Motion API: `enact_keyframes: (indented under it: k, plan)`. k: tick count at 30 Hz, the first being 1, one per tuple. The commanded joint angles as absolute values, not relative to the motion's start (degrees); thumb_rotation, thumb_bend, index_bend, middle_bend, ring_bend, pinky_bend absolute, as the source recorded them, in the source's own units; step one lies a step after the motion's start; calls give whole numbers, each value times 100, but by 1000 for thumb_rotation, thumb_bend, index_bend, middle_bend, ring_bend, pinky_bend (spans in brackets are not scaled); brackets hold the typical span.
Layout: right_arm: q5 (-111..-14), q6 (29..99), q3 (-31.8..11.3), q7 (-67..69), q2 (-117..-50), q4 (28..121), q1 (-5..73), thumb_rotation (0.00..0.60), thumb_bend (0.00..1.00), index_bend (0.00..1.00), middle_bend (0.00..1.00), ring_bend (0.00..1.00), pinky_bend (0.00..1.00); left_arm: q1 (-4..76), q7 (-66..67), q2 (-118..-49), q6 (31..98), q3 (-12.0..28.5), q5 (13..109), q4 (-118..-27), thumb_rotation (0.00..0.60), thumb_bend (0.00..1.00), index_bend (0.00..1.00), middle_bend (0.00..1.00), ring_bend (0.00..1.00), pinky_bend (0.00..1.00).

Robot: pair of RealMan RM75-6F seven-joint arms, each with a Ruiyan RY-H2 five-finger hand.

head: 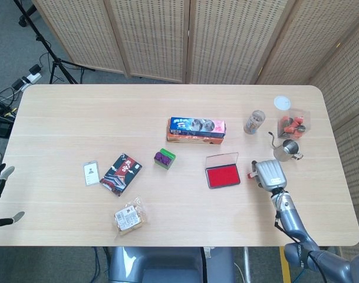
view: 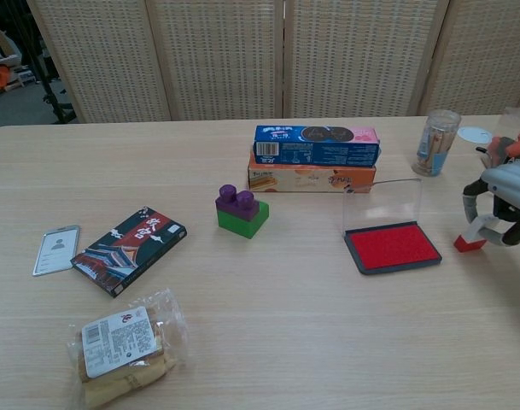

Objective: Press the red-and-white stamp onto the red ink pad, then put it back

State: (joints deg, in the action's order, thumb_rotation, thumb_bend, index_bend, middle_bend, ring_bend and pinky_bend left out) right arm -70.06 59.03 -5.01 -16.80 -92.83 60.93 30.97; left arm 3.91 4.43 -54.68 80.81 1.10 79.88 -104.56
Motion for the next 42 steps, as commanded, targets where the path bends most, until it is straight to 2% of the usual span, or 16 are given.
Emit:
enact_keyframes:
  k: [1, 19, 29, 32, 34, 35, 36, 37, 39, 40, 42]
  plan:
    - [-7010, 5896, -524, -1691, -9277, 6093, 3096, 600, 414, 494, 1000, 1000, 1000, 390, 443, -5468, 8083, 109, 7990, -10458, 600, 0, 0, 0, 0, 0]
    - [-7068, 5842, -590, -1845, -9194, 6220, 3059, 600, 414, 410, 1000, 1000, 1000, 384, 426, -5463, 8096, 109, 7995, -10453, 600, 0, 0, 0, 0, 0]
    - [-7301, 6291, -616, -1938, -8814, 6824, 2918, 600, 414, 355, 999, 1000, 1000, 363, 331, -5424, 8129, 108, 8026, -10457, 600, 0, 0, 0, 0, 0]
    - [-7475, 6603, -626, -1884, -8544, 7224, 2813, 600, 413, 355, 950, 987, 1000, 353, 292, -5411, 8147, 108, 8038, -10456, 600, 0, 0, 0, 0, 0]
    - [-7701, 6954, -622, -1716, -8289, 7586, 2688, 600, 374, 341, 818, 888, 989, 337, 258, -5399, 8174, 102, 8062, -10451, 600, 0, 0, 0, 0, 0]
    - [-7929, 7257, -602, -1512, -8114, 7807, 2582, 600, 329, 314, 723, 778, 941, 326, 240, -5395, 8194, 98, 8079, -10445, 600, 0, 0, 0, 0, 0]
    - [-8104, 7482, -571, -1339, -7988, 7943, 2495, 600, 246, 264, 570, 592, 836, 319, 232, -5396, 8206, 94, 8090, -10439, 600, 0, 0, 0, 0, 0]
    - [-8307, 7739, -504, -1105, -7802, 8116, 2363, 600, 149, 205, 400, 387, 682, 310, 229, -5399, 8217, 88, 8101, -10427, 600, 0, 0, 0, 0, 0]
    - [-8504, 7996, -359, -854, -7456, 8387, 2150, 600, 29, 124, 142, 109, 425, 302, 237, -5405, 8208, 62, 8127, -10403, 600, 0, 0, 0, 0, 0]
    - [-8564, 8094, -317, -808, -7329, 8479, 2074, 600, 3, 93, 54, 34, 313, 297, 243, -5408, 8203, 48, 8137, -10395, 600, 0, 0, 0, 0, 0]
    - [-8696, 8339, -230, -678, -7090, 8650, 1892, 600, 0, 48, 0, 0, 192, 268, 279, -5427, 8232, 22, 8153, -10374, 600, 0, 0, 0, 0, 0]
